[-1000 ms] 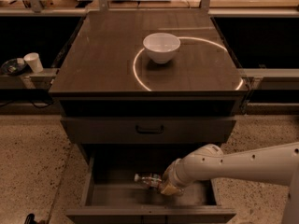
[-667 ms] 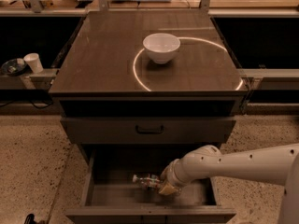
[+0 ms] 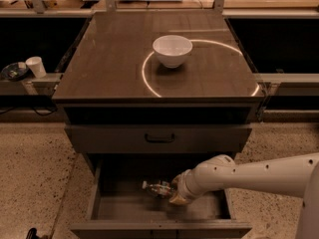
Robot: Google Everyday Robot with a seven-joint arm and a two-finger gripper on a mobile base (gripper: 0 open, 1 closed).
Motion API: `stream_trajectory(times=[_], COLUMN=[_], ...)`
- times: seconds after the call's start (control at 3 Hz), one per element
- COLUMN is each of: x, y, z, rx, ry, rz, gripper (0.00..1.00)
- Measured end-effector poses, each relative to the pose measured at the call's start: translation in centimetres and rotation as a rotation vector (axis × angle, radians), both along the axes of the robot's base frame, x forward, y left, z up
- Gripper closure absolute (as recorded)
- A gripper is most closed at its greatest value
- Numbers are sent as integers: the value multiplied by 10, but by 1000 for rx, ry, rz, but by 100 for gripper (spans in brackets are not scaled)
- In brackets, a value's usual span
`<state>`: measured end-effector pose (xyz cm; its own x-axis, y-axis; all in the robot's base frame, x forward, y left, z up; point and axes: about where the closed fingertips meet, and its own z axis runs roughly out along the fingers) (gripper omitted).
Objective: Place water bottle into middle drawer
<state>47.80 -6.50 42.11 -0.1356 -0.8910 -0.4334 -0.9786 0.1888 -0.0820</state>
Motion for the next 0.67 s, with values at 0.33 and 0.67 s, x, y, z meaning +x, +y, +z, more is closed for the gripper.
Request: stream_trajectory(times=[0.33, 0.67], x=[0, 0], y=[0, 0], z=[0, 0], rx=[0, 0], ry=[0, 0], rz=[0, 0], gripper=[4, 0])
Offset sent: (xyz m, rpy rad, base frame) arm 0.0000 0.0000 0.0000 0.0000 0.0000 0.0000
